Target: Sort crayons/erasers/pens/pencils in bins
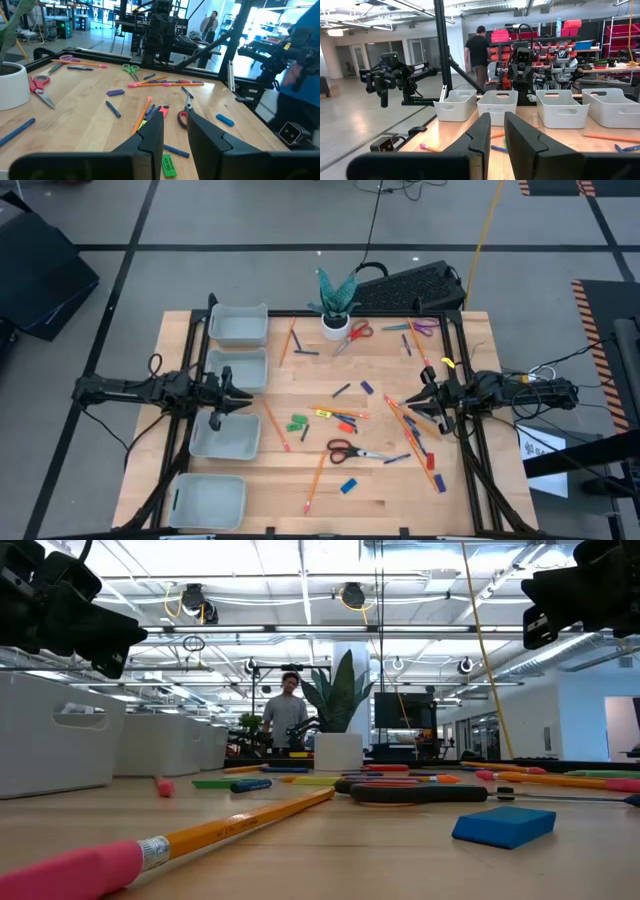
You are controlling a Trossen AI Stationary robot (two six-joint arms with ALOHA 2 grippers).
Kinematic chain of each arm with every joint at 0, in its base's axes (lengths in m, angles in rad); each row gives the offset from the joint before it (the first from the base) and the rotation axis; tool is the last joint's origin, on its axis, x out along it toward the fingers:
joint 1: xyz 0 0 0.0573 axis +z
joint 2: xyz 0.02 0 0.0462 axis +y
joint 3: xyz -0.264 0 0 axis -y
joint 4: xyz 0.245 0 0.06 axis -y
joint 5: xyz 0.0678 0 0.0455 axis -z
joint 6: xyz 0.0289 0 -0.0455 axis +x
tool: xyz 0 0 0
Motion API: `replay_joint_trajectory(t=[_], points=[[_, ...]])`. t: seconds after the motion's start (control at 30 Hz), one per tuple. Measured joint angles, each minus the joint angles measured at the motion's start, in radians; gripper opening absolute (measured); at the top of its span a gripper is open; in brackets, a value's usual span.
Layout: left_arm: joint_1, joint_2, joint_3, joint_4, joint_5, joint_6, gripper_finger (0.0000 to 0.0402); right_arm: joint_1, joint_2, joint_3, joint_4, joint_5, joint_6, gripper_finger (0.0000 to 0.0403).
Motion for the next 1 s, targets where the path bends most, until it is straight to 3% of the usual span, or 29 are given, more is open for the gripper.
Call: replay_joint_trajectory(t=[0.17, 0.33, 0.5, 0.7, 0.83, 1.0], points=[[0.000, 0.000, 0.000, 0.000, 0.000, 0.000, 0.0088, 0.000, 0.000, 0.000, 0.040, 0.012, 0.005, 0.0050], [0.000, 0.000, 0.000, 0.000, 0.000, 0.000, 0.0088, 0.000, 0.023, 0.028, 0.160, 0.159, 0.245, 0.0049], [0.000, 0.000, 0.000, -0.002, 0.000, 0.000, 0.0088, 0.001, 0.167, 0.171, -0.006, 0.184, 0.274, 0.0036], [0.000, 0.001, 0.000, -0.002, 0.000, 0.000, 0.0088, 0.054, 0.506, 0.426, -0.253, 0.259, 0.367, 0.0007], [0.000, 0.000, 0.000, -0.003, 0.000, 0.000, 0.0088, 0.103, 0.789, 0.638, -0.462, 0.339, 0.518, 0.0001], [0.000, 0.000, 0.000, -0.002, 0.000, 0.000, 0.0088, 0.140, 1.127, 0.919, -0.661, 0.363, 0.733, 0.0000]])
